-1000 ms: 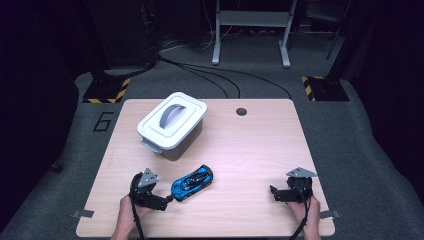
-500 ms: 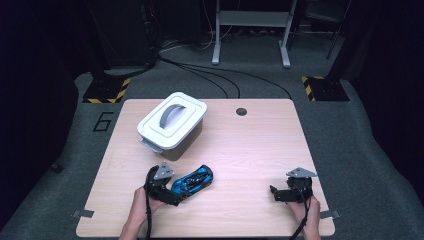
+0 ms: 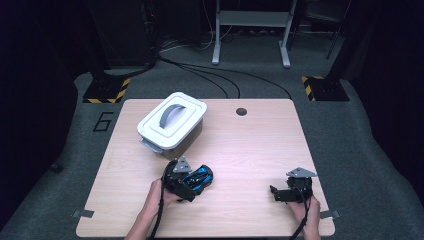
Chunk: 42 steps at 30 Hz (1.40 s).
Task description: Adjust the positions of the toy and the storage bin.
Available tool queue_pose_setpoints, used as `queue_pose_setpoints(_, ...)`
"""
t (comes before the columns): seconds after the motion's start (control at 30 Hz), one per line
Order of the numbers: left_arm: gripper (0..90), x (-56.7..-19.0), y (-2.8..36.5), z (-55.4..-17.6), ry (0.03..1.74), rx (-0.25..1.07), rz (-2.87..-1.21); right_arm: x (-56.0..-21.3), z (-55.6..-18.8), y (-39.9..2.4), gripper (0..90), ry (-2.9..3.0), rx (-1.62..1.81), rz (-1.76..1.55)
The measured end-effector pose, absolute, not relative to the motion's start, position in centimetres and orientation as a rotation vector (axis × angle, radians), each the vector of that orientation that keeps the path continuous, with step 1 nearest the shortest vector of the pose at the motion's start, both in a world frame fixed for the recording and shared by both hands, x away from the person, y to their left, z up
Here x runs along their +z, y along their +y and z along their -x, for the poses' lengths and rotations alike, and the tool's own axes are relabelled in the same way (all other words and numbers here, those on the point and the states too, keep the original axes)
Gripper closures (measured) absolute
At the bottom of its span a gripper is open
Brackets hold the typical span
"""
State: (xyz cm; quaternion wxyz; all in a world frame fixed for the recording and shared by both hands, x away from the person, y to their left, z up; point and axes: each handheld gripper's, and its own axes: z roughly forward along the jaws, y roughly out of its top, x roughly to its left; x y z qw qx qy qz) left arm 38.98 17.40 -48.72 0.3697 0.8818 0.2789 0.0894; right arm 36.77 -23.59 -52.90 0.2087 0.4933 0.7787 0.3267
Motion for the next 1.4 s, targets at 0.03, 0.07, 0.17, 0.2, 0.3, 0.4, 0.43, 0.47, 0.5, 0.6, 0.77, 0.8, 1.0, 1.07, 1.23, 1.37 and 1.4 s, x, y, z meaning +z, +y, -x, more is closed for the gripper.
queue_pose_setpoints(0.03, 0.0, -48.9, 16.8, -39.3, 0.705, 0.214, -2.275, -52.9, -36.8, -23.6, 0.1, 2.167, 0.909, -1.372)
queue_pose_setpoints(0.07, 0.0, -48.9, 16.5, -39.4, 0.699, 0.215, -2.277, -52.9, -36.8, -23.6, 0.1, 2.166, 0.909, -1.373)
queue_pose_setpoints(0.17, 0.0, -48.9, 15.8, -39.8, 0.688, 0.204, -2.302, -52.9, -36.8, -23.6, 0.1, 2.167, 0.909, -1.373)
queue_pose_setpoints(0.2, 0.0, -48.9, 15.8, -39.8, 0.688, 0.204, -2.302, -52.9, -36.8, -23.6, 0.1, 2.167, 0.909, -1.373)
queue_pose_setpoints(0.3, 0.0, -49.0, 15.0, -40.5, 0.692, 0.218, -2.304, -52.9, -36.8, -23.6, 0.1, 2.166, 0.908, -1.373)
queue_pose_setpoints(0.4, 0.0, -49.1, 14.6, -40.8, 0.697, 0.194, -2.31, -52.9, -36.8, -23.6, 0.1, 2.166, 0.908, -1.373)
queue_pose_setpoints(0.43, 0.0, -49.3, 14.4, -41.2, 0.705, 0.188, -2.321, -52.9, -36.8, -23.6, 0.1, 2.166, 0.909, -1.373)
queue_pose_setpoints(0.47, 0.0, -49.3, 14.4, -41.2, 0.705, 0.188, -2.321, -52.9, -36.8, -23.6, 0.1, 2.166, 0.908, -1.373)
queue_pose_setpoints(0.5, 0.0, -49.4, 14.2, -41.5, 0.715, 0.183, -2.33, -52.9, -36.8, -23.6, 0.1, 2.166, 0.909, -1.373)
queue_pose_setpoints(0.6, 0.0, -49.6, 13.9, -41.7, 0.732, 0.181, -2.331, -52.9, -36.8, -23.6, 0.1, 2.166, 0.909, -1.373)
queue_pose_setpoints(0.77, 0.0, -49.8, 13.2, -42.2, 0.755, 0.194, -2.358, -52.9, -36.8, -23.6, 0.1, 2.166, 0.908, -1.373)
queue_pose_setpoints(0.8, 1.2, -50.1, 13.0, -42.4, 0.768, 0.199, -2.37, -52.9, -36.8, -23.6, 0.1, 2.166, 0.908, -1.374)
queue_pose_setpoints(1.0, 15.0, -50.6, 12.8, -42.6, 0.773, 0.206, -2.379, -52.9, -36.8, -23.6, 0.1, 2.166, 0.908, -1.369)
queue_pose_setpoints(1.07, 16.3, -50.6, 12.9, -42.6, 0.779, 0.21, -2.38, -52.9, -36.8, -23.6, 0.2, 2.166, 0.908, -1.368)
queue_pose_setpoints(1.23, 22.9, -50.7, 12.8, -42.4, 0.816, 0.256, -2.376, -52.9, -36.8, -23.6, 0.2, 2.166, 0.908, -1.369)
queue_pose_setpoints(1.37, 23.1, -50.7, 12.8, -42.4, 0.824, 0.259, -2.374, -52.9, -36.8, -23.6, 0.2, 2.166, 0.908, -1.369)
queue_pose_setpoints(1.4, 22.9, -50.8, 12.8, -42.4, 0.83, 0.255, -2.371, -52.9, -36.8, -23.6, 0.1, 2.166, 0.908, -1.369)
